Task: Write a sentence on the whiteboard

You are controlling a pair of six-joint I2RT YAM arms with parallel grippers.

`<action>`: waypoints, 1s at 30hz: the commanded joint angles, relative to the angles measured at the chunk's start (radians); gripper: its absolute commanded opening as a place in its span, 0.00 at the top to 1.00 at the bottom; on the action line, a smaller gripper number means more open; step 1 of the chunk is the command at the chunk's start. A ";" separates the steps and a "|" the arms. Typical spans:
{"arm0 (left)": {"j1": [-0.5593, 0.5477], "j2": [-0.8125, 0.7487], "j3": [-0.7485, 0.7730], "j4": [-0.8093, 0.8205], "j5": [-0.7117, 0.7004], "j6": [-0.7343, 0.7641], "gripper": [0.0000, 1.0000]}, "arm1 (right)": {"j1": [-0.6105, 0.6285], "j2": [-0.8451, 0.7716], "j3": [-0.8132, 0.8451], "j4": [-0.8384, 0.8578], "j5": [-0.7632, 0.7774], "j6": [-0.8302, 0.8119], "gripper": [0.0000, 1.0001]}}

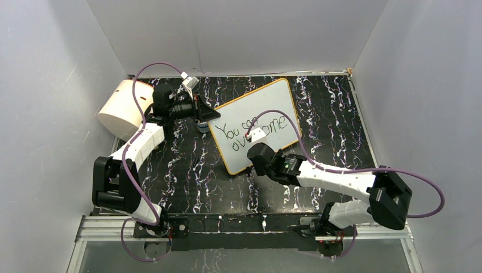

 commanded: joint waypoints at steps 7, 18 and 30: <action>-0.044 0.026 -0.034 -0.131 -0.013 0.069 1.00 | -0.006 0.016 0.020 -0.021 -0.007 0.030 1.00; -0.044 0.026 -0.032 -0.131 -0.010 0.069 1.00 | -0.005 0.032 0.010 -0.082 -0.053 0.043 1.00; -0.044 0.026 -0.033 -0.131 -0.012 0.069 1.00 | -0.010 0.035 0.003 -0.073 0.027 0.051 1.00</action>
